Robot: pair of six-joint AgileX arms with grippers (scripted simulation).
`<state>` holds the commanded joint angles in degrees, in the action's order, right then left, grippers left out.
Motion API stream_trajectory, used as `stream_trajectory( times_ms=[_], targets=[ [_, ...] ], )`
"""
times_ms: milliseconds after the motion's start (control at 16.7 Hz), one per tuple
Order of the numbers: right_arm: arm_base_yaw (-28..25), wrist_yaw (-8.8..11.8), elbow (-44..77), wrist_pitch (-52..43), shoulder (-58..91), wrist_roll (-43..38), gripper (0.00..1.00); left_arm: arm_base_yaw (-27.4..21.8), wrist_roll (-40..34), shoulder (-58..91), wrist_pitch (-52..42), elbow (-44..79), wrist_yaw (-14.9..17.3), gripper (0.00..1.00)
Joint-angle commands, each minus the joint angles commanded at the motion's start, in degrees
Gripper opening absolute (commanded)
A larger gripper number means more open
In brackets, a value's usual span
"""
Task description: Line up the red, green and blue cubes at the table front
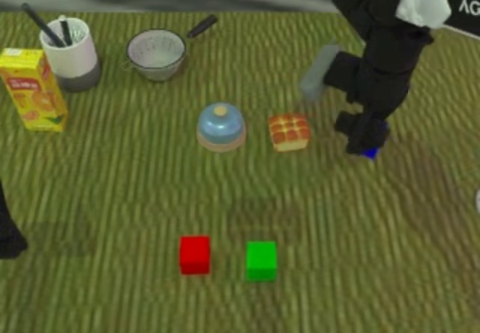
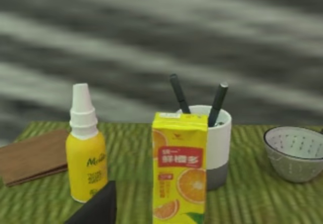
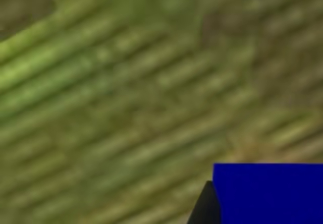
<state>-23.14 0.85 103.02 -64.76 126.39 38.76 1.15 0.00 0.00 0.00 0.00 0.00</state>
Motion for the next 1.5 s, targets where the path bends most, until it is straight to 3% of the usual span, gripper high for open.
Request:
stream_trajectory(
  times_ms=[360, 540, 900, 1260, 1500],
  targets=[
    [-13.0, 0.4, -21.4, 4.8, -14.4, 9.0, 0.0, 0.0, 0.0, 0.0, 0.0, 0.0, 0.0, 1.0],
    [-16.4, 0.5, -25.5, 6.2, -18.2, 11.4, 0.0, 0.0, 0.0, 0.0, 0.0, 0.0, 0.0, 1.0],
    [-16.3, 0.5, -26.2, 7.0, -17.8, 11.3, 0.0, 0.0, 0.0, 0.0, 0.0, 0.0, 0.0, 1.0],
    [-16.5, 0.5, -33.3, 19.3, -13.4, 11.3, 0.0, 0.0, 0.0, 0.0, 0.0, 0.0, 0.0, 1.0],
    [-16.5, 0.4, -34.6, 21.2, -12.4, 11.4, 0.0, 0.0, 0.0, 0.0, 0.0, 0.0, 0.0, 1.0]
  ],
)
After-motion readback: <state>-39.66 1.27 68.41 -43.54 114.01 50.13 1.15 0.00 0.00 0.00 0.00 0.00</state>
